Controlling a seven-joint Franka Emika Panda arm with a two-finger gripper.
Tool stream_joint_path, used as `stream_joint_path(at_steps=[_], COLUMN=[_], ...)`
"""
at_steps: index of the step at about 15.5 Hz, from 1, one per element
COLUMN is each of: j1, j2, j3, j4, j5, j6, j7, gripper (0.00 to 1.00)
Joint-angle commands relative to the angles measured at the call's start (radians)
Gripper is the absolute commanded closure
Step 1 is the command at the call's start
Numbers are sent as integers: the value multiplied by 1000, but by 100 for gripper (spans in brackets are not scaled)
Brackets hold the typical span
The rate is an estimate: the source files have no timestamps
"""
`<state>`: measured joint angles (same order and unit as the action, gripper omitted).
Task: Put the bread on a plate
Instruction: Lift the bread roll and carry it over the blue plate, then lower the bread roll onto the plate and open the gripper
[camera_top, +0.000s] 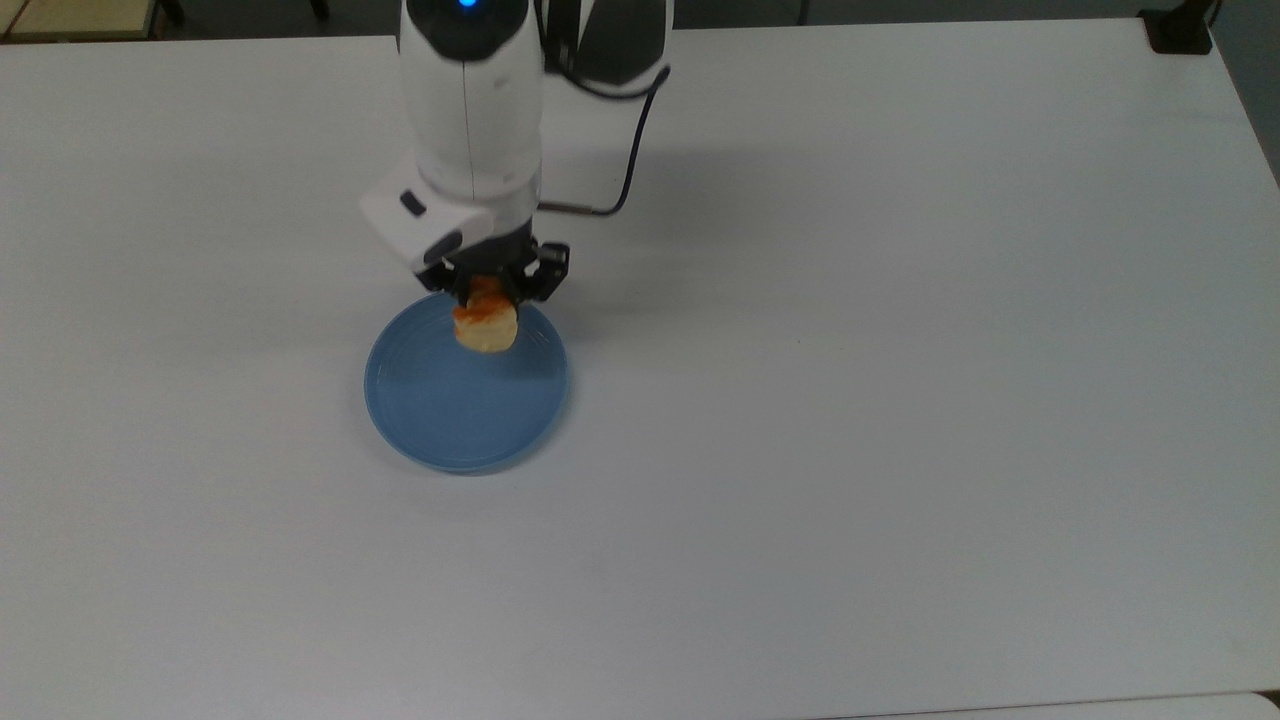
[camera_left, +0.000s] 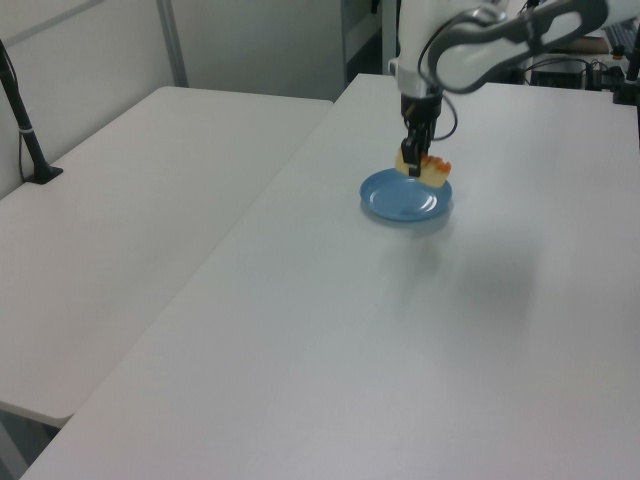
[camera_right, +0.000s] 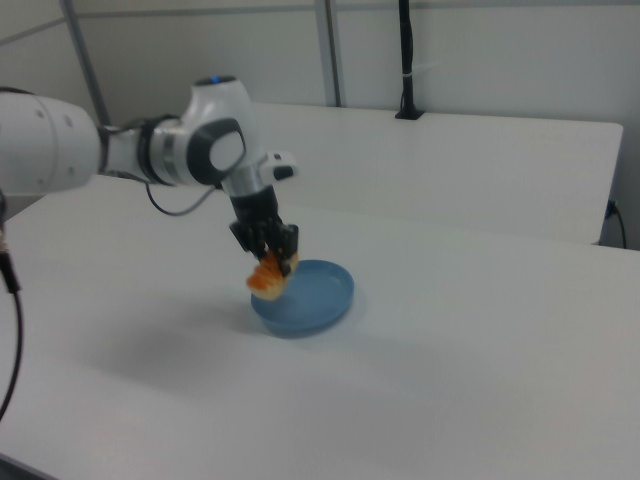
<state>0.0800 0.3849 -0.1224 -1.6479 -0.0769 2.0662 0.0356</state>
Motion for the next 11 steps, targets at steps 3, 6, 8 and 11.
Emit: stream_joint_path(at_steps=[3,6,8,11], j1=[-17,-23,-22,-16], j2=[187,212,210,175], j3=[-2,-2,-5,-5], j4=[111,140,138,132], j5=[-49,-52,-55,-49], j6=[135,144,143,127], j7=[95,121,119,122], gripper=[44,15,0,0])
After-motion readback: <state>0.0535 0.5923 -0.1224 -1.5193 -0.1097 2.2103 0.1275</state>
